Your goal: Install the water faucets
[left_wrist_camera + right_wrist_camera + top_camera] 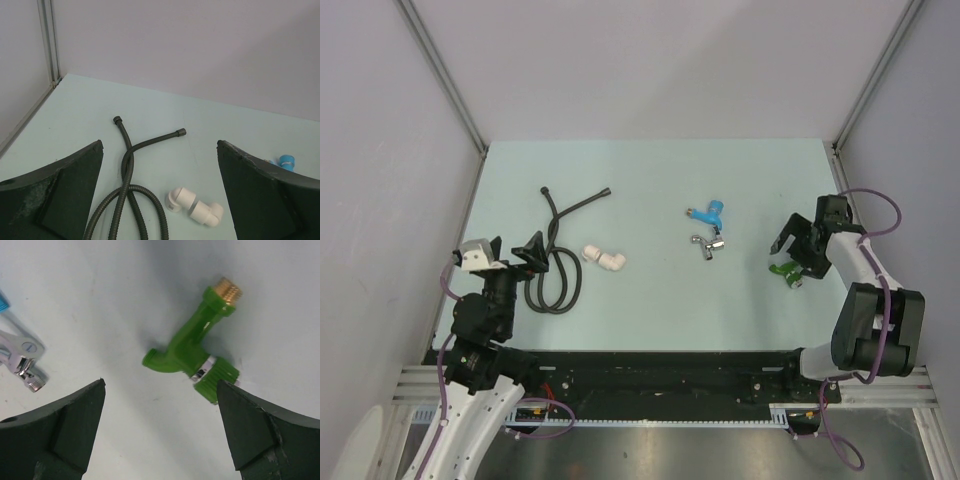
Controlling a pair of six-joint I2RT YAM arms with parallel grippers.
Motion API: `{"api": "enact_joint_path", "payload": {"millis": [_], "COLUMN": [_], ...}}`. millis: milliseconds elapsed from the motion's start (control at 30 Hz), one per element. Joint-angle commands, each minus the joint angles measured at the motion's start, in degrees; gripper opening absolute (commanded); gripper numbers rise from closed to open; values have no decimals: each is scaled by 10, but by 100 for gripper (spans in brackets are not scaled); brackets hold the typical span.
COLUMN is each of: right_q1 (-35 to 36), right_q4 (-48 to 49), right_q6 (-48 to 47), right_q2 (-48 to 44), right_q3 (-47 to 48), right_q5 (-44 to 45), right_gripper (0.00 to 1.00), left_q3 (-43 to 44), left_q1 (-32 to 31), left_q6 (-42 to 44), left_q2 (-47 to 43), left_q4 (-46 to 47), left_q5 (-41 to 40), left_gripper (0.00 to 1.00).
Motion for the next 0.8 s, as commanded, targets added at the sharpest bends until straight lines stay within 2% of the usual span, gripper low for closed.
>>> {"api": "enact_joint_path", "payload": {"millis": [0, 300, 567, 767], "right_q1": [-24, 2, 53, 70], "right_q4": [-26, -41, -31, -28], "right_q6": [-25, -45, -38, -36], "right_q2": [19, 60, 74, 85], "right_q3": [13, 13, 12, 13], "right_q5": [-13, -42, -10, 20], "right_gripper": [97, 94, 82, 77], "left_q3": [-3, -3, -3, -2], "left_q1": [-4, -5, -7, -8], "left_q6": [10, 4, -1, -12], "left_q2": [-7, -11, -10, -9], "left_q4": [17, 16, 16, 13], "left_q5": [0, 5, 8, 15], "left_gripper": [100, 100, 100, 100]}}
